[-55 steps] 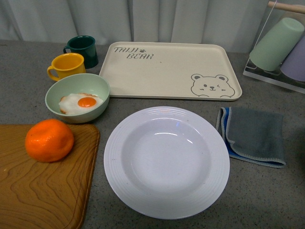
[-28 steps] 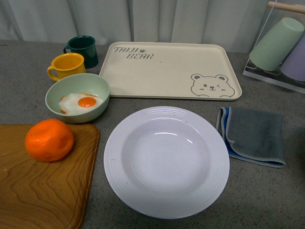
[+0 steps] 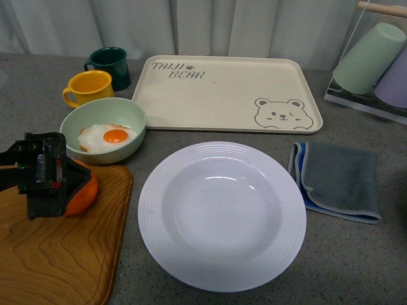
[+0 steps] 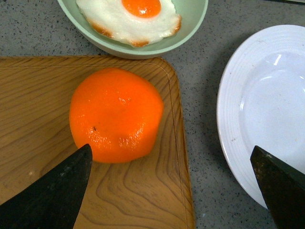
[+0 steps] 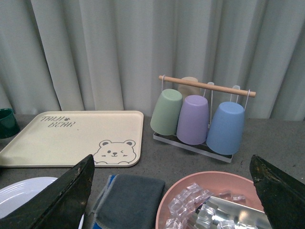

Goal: Place orange and plate with both arms

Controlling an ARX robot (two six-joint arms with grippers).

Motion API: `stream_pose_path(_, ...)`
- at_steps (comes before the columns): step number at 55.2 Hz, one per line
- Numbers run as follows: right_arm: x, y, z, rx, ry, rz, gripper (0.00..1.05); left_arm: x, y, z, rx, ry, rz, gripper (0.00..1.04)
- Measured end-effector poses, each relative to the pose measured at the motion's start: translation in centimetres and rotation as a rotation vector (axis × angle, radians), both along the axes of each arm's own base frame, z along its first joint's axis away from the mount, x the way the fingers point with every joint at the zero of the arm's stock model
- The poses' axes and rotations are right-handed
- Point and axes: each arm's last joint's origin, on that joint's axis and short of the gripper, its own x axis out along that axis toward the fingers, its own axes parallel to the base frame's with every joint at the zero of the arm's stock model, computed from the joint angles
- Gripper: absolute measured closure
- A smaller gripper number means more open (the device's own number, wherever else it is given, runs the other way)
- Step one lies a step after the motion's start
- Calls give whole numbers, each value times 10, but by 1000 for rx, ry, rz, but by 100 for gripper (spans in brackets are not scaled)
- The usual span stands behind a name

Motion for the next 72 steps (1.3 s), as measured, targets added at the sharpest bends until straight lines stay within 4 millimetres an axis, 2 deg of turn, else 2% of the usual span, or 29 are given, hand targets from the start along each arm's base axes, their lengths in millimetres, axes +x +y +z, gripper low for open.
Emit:
stream_pose_path(9, 0, 0, 0, 0, 0, 0, 9, 18, 1, -10, 26, 45, 12, 7)
stream_pose_path(29, 0, 0, 0, 0, 0, 0, 9, 38, 9, -35, 58, 129, 45, 7)
stream_pose_path(32, 0, 0, 0, 0, 0, 0, 9, 41, 10, -37, 60, 136, 47, 19)
stream_pose_path(38, 0, 0, 0, 0, 0, 0, 9, 44, 10, -35, 53, 131, 48, 35)
stream_pose_path(42, 0, 0, 0, 0, 0, 0, 9, 45, 9, -34, 48, 129, 48, 43)
stream_pose_path(47, 0, 0, 0, 0, 0, 0, 9, 44, 7, -30, 46, 128, 44, 47)
stream_pose_path(58, 0, 0, 0, 0, 0, 0, 9, 39, -15, -6, 7, 66, -13, 49)
stream_pose_path(65, 0, 0, 0, 0, 0, 0, 9, 34, -42, 10, -21, 17, -85, 50)
stream_pose_path(72, 0, 0, 0, 0, 0, 0, 9, 31, -73, 11, -48, 11, -148, 50)
